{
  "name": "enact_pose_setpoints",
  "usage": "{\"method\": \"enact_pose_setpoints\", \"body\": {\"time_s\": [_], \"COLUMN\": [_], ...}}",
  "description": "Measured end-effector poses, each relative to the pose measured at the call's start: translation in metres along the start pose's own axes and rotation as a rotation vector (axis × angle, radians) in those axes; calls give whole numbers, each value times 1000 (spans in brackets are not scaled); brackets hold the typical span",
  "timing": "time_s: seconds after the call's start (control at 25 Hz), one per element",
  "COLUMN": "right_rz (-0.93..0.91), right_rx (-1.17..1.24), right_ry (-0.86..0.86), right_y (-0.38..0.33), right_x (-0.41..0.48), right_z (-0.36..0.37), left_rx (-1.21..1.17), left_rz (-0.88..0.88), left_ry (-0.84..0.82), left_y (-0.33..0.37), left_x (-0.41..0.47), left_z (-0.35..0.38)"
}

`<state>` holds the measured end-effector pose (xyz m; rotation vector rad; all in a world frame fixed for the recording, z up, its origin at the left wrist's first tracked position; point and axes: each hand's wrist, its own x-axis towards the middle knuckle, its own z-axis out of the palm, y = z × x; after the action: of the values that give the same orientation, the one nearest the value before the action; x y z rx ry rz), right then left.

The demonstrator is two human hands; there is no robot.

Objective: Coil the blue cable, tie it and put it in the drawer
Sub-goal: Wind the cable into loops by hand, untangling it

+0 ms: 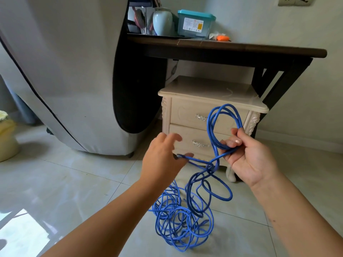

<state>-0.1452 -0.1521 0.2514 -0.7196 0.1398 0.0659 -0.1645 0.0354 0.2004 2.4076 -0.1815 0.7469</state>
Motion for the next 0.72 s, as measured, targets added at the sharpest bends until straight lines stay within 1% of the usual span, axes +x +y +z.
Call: {"method": "enact_pose_setpoints", "body": {"time_s": [0.04, 0.08, 0.16, 0.2, 0.28, 0.4, 0.44, 0.56, 0.72], "right_rz": [-8, -16, -53, -89, -183, -285, -305, -335, -213], "right_rx": [-6, -15, -84, -157, -355, -665, -775, -1117, -1408], "right_ry": [-1, -3, -7, -11, -28, -57, -67, -94, -207], "right_y": [1, 2, 3, 3, 4, 9, 10, 11, 21], "right_x": [0, -1, -1, -2, -4, -9, -12, -15, -20], "right_z": [0, 1, 2, 2, 2, 0, -1, -4, -4], "left_rx": [-57, -155, -426, -557, -768, -999, -1023, -982, -955], "left_rz": [-105, -206, -354, -403, -468, -455, -448, -429, -455], "left_ry": [18, -4, -81, -110, -147, -266, -304, -377, -462], "left_y": [2, 5, 10, 11, 13, 20, 20, 16, 17], "left_x": [0, 1, 2, 2, 2, 3, 5, 7, 7], "left_z": [0, 0, 1, 1, 2, -4, -7, -14, -17]}}
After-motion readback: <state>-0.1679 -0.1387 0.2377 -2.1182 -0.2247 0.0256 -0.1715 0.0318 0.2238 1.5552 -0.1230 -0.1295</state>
